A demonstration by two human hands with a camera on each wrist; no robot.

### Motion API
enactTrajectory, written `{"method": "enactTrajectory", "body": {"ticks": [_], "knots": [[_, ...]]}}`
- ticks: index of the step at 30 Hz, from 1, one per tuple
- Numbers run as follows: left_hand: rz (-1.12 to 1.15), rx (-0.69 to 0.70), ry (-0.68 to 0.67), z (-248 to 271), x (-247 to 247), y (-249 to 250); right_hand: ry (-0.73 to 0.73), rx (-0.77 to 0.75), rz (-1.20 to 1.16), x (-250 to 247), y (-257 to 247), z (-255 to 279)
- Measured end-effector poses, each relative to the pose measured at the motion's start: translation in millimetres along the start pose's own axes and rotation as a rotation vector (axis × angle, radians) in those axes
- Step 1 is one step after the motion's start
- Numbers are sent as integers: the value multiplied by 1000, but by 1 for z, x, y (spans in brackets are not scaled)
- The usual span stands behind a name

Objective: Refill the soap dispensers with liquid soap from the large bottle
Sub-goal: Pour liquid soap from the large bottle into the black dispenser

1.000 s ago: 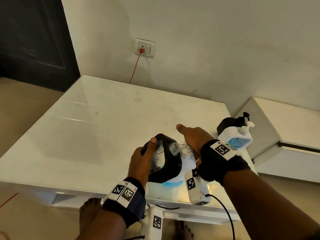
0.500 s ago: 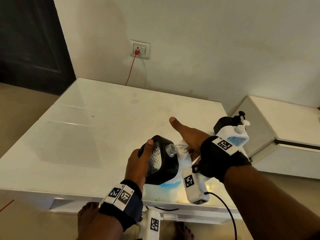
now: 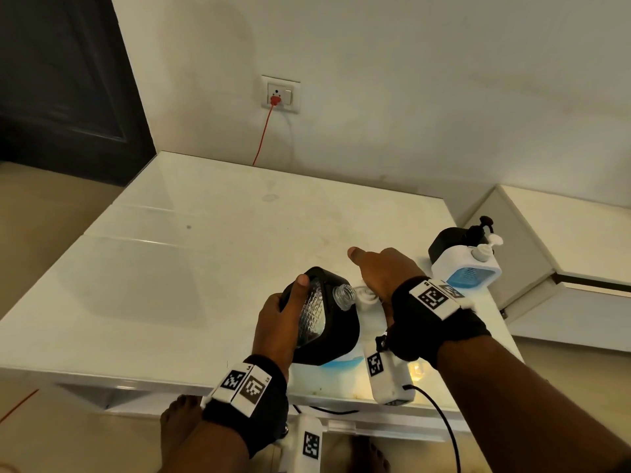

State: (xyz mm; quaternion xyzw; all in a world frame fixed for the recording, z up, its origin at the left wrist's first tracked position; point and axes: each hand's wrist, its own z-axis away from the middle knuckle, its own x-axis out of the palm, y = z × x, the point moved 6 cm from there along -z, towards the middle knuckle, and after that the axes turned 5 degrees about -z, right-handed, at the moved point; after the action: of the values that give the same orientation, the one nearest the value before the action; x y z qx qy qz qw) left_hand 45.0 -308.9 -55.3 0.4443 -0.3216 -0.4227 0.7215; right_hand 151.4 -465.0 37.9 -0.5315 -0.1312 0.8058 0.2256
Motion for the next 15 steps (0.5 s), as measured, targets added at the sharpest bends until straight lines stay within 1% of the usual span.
{"method": "enactTrajectory", "body": {"ticks": [3, 6, 8, 9, 11, 15], "knots": [[4, 2, -3, -1, 1, 0, -33, 14, -72, -1, -1, 4], [-1, 5, -3, -1, 0, 1, -137, 11, -236, 2, -5, 8], [-3, 8, 1, -1, -1, 2, -192, 26, -276, 3, -6, 11], [-2, 6, -1, -1, -1, 2, -187, 28, -274, 1, -7, 12], [4, 0, -9, -1, 0, 1, -123, 14, -238, -4, -7, 13], [22, -10, -11, -2, 0, -2, -35, 2, -105, -5, -5, 10]]}}
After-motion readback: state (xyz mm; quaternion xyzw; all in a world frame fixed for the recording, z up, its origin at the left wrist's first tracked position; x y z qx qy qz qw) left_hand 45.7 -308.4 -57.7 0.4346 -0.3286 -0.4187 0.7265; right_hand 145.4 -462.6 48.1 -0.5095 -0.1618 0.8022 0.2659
